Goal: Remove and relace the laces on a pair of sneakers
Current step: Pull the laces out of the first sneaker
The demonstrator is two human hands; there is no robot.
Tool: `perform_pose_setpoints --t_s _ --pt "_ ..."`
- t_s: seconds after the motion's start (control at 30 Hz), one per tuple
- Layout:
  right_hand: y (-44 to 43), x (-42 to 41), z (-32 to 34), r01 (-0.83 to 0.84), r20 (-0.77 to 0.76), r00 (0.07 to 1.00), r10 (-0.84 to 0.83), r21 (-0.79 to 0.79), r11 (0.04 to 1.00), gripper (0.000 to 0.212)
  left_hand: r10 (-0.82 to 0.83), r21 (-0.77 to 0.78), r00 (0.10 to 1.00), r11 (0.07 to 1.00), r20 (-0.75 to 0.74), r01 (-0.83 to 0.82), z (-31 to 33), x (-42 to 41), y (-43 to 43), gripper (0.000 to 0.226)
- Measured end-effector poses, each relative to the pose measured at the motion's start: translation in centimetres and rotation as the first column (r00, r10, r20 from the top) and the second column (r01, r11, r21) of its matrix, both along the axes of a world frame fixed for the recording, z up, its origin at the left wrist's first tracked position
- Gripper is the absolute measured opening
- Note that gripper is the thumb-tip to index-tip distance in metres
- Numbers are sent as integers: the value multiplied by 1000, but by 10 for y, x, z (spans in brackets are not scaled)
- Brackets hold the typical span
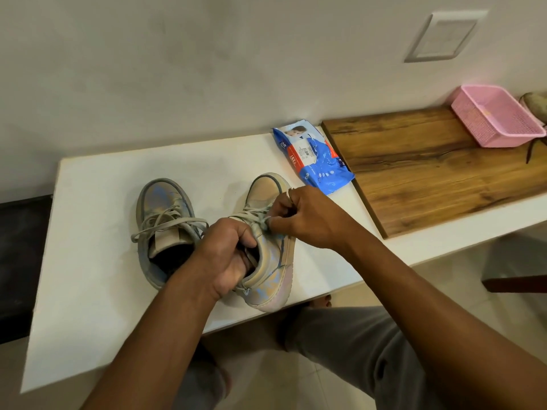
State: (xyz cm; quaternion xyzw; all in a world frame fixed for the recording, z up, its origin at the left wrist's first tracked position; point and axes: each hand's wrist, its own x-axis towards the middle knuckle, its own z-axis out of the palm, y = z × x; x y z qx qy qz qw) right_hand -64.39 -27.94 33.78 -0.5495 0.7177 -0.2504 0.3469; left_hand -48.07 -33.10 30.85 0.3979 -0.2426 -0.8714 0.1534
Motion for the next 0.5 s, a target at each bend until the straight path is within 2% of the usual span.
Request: perform_pose_setpoints --t_s 0.07,0.17,0.2,0.33,0.47,0.5 --pt "1 0 -1 2 17 1000 -2 11 1000 8 4 1 1000 1000 -7 -4 0 0 -1 59" --pt "-3 -1 -6 77 -122 989 -84 -63 995 14 6 -2 1000 1000 6 -6 0 -3 1 58" --pt "-4 -1 -5 70 -126 989 -78 -63 996 13 1 -7 1000 1000 9 -1 1 -2 2 58" --pt "1 0 2 -21 45 999 19 35 999 9 -11 -2 1000 1000 -15 11 3 1 0 54" --pt "-3 -2 -4 80 -98 992 -83 -38 996 12 0 4 1000 1000 2 0 4 -3 2 51" --pt "-3 -2 -4 71 -93 993 -74 -32 997 12 1 2 1000 1000 3 -1 3 -3 2 53"
